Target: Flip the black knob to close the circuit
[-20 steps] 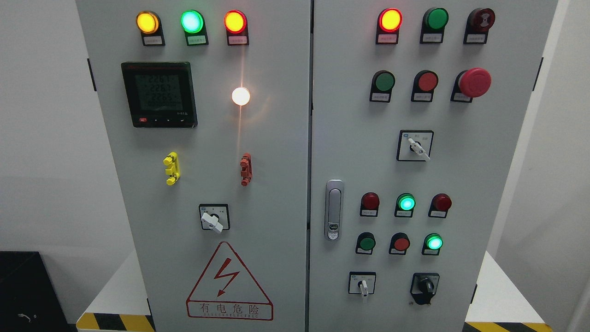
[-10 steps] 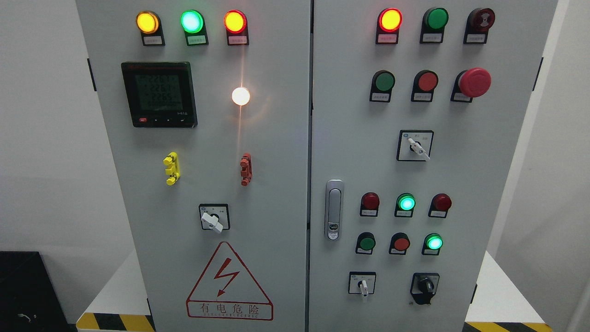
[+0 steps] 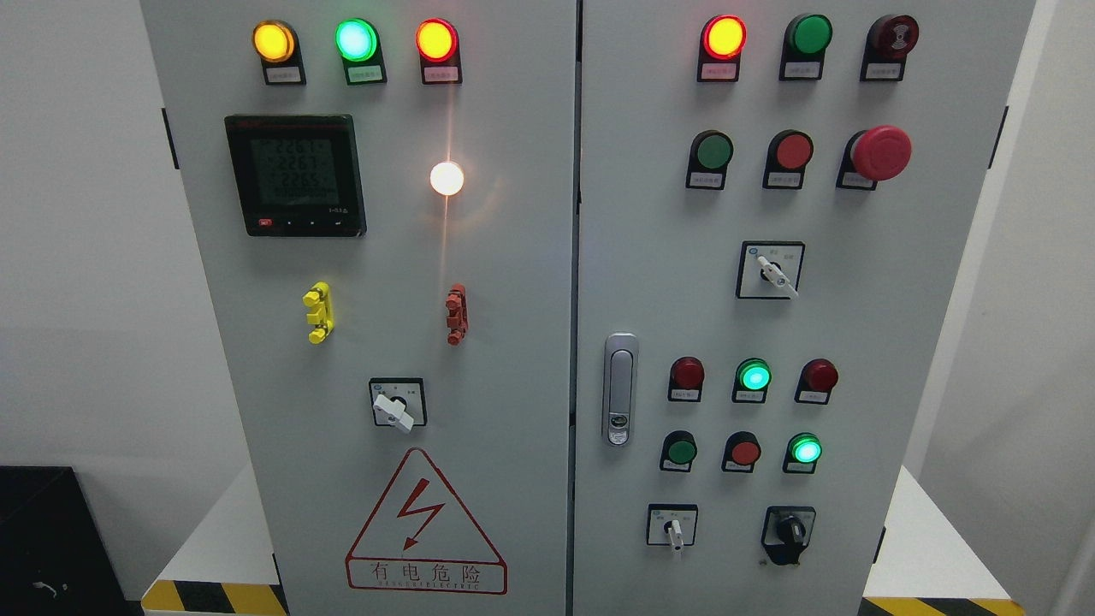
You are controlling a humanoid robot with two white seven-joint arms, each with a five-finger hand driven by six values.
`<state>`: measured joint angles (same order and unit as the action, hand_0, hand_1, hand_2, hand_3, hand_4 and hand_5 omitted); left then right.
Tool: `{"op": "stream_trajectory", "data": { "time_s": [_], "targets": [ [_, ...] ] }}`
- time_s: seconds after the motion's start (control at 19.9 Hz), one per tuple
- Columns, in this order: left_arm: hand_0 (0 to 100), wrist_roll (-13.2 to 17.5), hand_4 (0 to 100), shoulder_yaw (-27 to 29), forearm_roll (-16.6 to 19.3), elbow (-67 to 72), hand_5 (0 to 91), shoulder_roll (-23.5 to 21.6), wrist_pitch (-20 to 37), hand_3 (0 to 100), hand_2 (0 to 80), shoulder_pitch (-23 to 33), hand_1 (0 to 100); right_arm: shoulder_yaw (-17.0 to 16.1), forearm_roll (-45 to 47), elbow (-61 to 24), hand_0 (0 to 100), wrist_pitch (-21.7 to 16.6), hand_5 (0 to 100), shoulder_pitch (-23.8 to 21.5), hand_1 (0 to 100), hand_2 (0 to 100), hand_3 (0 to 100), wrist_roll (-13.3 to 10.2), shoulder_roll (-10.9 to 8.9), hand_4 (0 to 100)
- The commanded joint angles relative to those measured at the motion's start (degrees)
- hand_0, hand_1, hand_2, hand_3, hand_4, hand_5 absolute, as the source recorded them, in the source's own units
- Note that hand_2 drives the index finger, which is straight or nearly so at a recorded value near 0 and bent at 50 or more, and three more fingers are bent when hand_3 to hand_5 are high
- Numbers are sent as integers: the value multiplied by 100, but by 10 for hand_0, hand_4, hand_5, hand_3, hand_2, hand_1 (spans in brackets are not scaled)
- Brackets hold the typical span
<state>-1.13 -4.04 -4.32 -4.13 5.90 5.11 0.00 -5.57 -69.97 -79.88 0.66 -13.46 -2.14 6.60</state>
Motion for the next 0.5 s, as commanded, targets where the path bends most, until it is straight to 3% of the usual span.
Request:
{"op": "stream_trajectory", "data": {
  "time_s": [0.0, 0.25, 0.45],
  "targets": [
    [120, -1, 0, 0, 2, 0, 0, -1, -1, 0, 0, 35, 556, -67, -201, -1854, 0, 144, 975, 36, 0, 898, 1000, 248, -1, 946],
    [120, -1, 0, 0, 2, 0, 0, -1, -1, 0, 0, 35, 556, -67, -526, -2260, 0, 347, 1000, 343, 0, 921, 1000, 434, 17, 979],
    [120, -1, 0, 0, 2, 0, 0, -1, -1, 0, 0, 35, 556, -120, -571, -2251, 0, 593, 1000, 773, 0, 933, 1000, 794, 26, 990]
  ]
}}
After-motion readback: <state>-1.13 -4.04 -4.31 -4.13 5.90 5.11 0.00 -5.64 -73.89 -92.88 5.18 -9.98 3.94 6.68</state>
